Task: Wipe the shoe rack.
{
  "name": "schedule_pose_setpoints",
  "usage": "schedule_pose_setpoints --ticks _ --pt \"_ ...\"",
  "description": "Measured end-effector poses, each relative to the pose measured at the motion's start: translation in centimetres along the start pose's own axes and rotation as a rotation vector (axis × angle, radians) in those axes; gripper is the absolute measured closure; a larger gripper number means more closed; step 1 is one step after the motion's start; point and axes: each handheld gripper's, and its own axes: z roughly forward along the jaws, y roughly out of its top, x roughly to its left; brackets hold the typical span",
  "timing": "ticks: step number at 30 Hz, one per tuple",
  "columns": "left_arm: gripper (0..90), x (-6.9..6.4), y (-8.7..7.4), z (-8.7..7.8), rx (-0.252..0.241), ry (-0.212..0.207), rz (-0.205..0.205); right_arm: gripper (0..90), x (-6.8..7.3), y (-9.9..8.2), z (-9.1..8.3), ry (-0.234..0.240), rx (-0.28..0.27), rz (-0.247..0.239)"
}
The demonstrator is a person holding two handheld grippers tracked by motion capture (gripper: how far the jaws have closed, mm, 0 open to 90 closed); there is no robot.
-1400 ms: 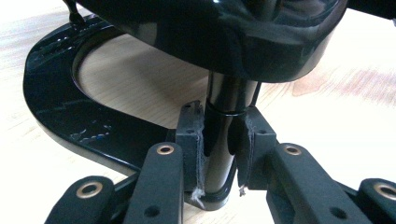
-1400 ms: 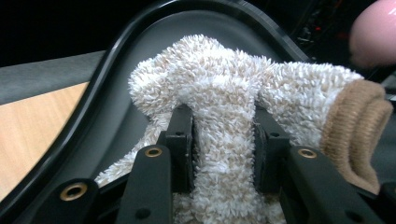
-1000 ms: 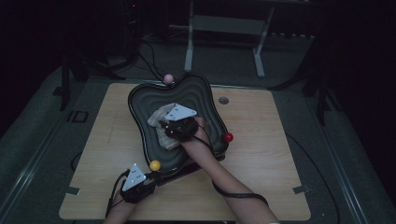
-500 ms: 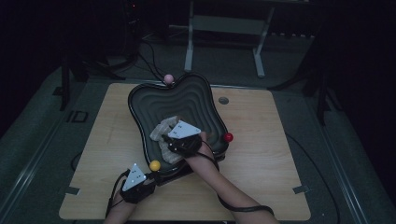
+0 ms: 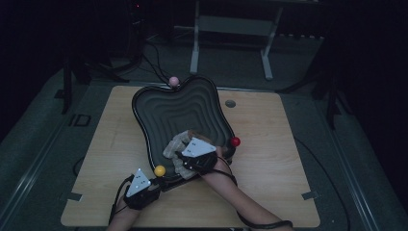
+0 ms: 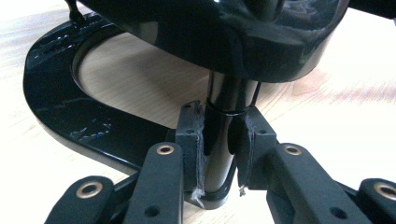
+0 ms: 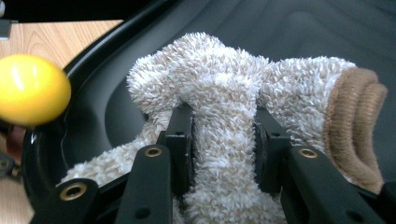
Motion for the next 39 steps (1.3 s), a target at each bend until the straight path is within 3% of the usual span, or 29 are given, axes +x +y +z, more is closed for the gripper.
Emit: schedule_pose_setpoints --ticks 7,13,18,22,26,30,35,39 --pt "73.1 0.0 0.0 0.0 -0.001 -0.001 -0.003 64.7 -0.2 0.1 -0.1 0.006 -0.004 0.010" --pt "73.0 0.1 0.0 0.0 -0.001 -0.007 -0.005 65.2 -1.4 1.8 -0.2 0.020 -0.031 0.046" --pt "72.9 0.2 0.0 0.0 -0.003 -0.012 -0.009 65.3 -4.4 6.9 -0.5 0.007 -0.151 0.113" --pt "72.8 0.3 -0.1 0.0 -0.006 -0.021 -0.014 65.3 -6.7 10.4 0.8 -0.028 -0.184 0.153" --pt "72.8 0.3 -0.1 0.0 -0.008 -0.025 -0.014 65.3 -8.3 12.4 3.0 -0.048 -0.163 0.173" --pt "72.8 0.3 -0.1 0.0 -0.007 -0.024 -0.014 65.2 -9.3 13.0 5.5 -0.071 -0.114 0.187" --pt "72.9 0.3 -0.1 0.0 -0.005 -0.021 -0.014 65.4 -9.1 12.2 7.8 -0.094 -0.051 0.170" --pt "72.9 0.3 -0.1 0.0 -0.004 -0.021 -0.013 65.0 -8.2 11.5 8.2 -0.091 -0.057 0.180"
